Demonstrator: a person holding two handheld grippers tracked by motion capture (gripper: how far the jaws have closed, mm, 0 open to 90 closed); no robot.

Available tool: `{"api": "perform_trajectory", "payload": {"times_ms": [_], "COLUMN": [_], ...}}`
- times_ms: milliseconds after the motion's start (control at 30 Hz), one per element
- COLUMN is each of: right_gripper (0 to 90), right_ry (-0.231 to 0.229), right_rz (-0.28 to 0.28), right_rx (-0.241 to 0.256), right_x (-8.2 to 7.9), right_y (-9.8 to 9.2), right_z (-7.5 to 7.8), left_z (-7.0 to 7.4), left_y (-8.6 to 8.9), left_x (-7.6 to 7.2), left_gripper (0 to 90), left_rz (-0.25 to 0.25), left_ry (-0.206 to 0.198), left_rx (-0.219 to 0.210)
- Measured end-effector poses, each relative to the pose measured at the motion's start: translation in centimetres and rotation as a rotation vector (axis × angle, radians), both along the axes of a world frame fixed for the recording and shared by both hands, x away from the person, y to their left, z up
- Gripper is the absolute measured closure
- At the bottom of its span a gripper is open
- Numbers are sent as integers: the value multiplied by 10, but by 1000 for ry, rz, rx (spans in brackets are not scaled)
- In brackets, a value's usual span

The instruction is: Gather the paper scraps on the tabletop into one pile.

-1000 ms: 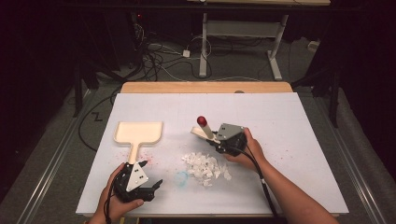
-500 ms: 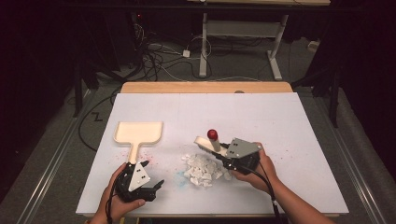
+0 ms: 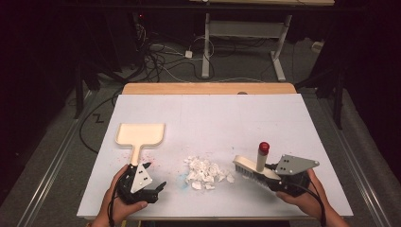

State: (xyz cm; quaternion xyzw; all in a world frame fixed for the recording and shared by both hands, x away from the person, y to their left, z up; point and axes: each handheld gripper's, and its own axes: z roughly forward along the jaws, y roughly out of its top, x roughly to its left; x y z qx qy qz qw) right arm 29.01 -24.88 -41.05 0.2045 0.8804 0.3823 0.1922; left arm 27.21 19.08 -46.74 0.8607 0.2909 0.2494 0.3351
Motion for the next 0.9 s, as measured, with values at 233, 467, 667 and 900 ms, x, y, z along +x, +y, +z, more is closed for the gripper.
{"api": "perform_trajectory", "payload": {"times_ms": [233, 467, 667, 900], "right_gripper": [675, 675, 675, 675], "right_ry": [11, -9, -7, -27], "right_rz": [81, 129, 105, 23], "right_rx": [16, 23, 117, 200], "right_x": [-1, -2, -3, -1], "right_y": [44, 79, 53, 20], "right_z": [-9, -8, 9, 23], "left_z": [1, 0, 1, 1], "left_y": [-2, 1, 3, 0], "left_x": [0, 2, -1, -1], "left_gripper": [186, 186, 186, 188], "left_rz": [0, -5, 4, 3], "left_ry": [-4, 3, -3, -3], "left_rx": [-3, -5, -11, 2]}}
